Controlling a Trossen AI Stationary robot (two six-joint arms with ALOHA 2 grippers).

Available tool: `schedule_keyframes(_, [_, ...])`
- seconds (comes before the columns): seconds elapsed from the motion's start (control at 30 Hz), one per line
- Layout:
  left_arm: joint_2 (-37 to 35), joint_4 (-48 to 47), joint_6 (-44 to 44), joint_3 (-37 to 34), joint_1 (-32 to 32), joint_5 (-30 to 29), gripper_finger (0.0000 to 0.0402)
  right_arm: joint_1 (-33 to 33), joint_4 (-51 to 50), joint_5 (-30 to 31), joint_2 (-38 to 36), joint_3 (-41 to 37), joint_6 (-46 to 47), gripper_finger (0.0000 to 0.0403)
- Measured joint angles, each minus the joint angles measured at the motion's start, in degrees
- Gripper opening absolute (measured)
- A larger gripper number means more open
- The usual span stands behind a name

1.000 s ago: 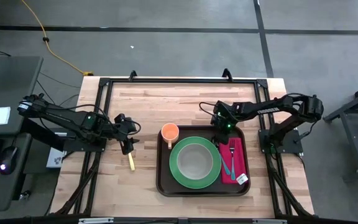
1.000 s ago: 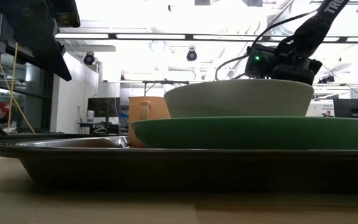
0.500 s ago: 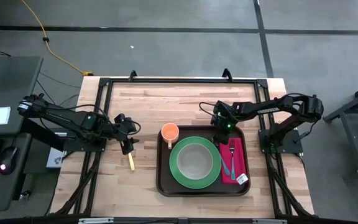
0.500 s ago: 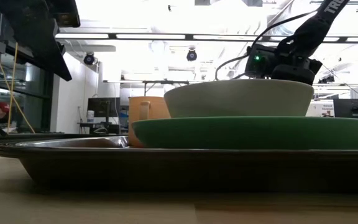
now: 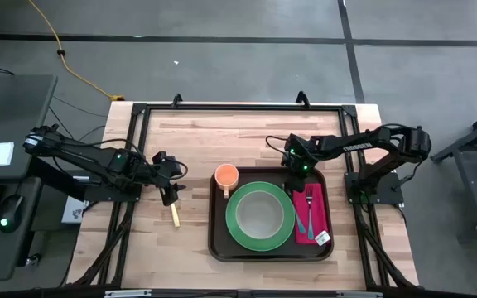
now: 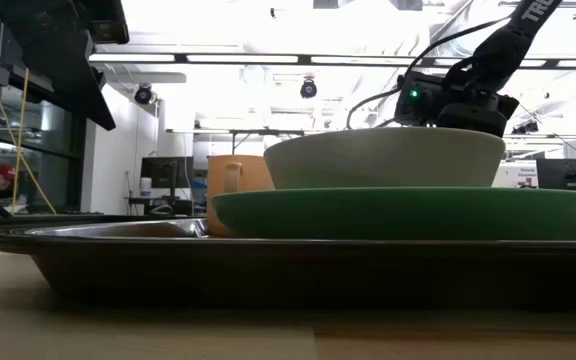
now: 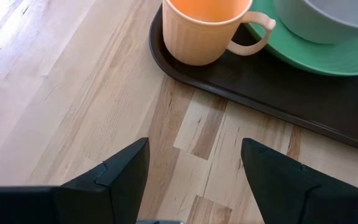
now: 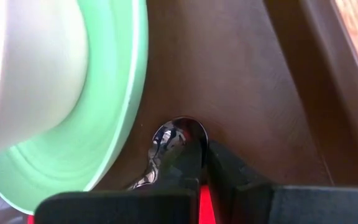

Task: Set up tray
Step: Put the blue spoon to the left of the blue fork on the red napkin

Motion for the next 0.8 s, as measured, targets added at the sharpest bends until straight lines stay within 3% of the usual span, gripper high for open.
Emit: schedule_keyframes(0.8, [0.02,-0.04,-0.02,0.0,0.01,0.01,0.0282,-0.37,-3.71,-0.3,-1.35,0.0,3.53,0.0])
